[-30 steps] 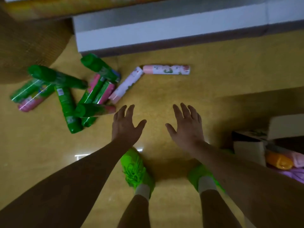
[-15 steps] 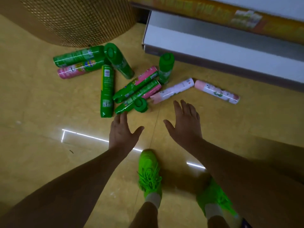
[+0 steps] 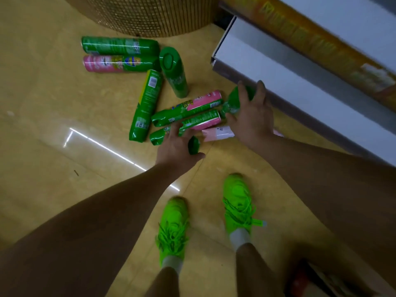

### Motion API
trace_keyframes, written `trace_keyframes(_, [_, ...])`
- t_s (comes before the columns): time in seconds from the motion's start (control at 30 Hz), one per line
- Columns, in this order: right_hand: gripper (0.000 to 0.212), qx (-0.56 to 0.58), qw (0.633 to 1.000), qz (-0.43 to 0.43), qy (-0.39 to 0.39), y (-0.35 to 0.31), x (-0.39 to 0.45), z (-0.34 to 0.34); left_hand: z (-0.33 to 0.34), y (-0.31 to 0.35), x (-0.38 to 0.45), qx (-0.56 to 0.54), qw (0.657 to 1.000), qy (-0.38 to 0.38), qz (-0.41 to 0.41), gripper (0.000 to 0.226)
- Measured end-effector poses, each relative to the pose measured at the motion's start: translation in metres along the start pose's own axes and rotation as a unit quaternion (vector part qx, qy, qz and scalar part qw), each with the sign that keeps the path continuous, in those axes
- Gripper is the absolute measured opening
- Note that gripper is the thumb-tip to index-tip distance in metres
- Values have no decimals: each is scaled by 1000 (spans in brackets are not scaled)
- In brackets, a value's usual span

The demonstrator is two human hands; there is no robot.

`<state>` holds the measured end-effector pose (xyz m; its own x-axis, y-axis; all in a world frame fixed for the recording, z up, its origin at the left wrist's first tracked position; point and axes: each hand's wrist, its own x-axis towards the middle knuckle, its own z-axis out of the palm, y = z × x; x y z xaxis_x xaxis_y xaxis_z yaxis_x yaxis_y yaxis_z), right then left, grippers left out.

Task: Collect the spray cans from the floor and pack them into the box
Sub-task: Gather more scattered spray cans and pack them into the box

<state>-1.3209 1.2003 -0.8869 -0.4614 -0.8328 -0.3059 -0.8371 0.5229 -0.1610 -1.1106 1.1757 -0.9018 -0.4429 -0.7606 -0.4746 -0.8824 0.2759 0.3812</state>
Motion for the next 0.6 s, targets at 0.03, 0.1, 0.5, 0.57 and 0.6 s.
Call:
trace_keyframes(0.03, [80,-2,1000,-6,-19,2,7,1,3,-2,0,0,1000,-6,-11,79])
trace_keyframes(0.1, [77,6,999,-17,-43,3,20,4,8,-4,1,-14,1000,-6,-25,80])
trace_keyframes(0.5, [52,69,996,-42,-44,12,23,-18,-5,16,-5,-35,999,-6,-23,67])
trace_keyframes(0.57, [51,70,996,-41,-34,14,14,-26,-15,18,-8,-34,999,-11,-19,68])
trace_keyframes(0.6, [51,70,996,-37,-29,14,9,-30,-20,19,-10,-32,999,-12,-16,68])
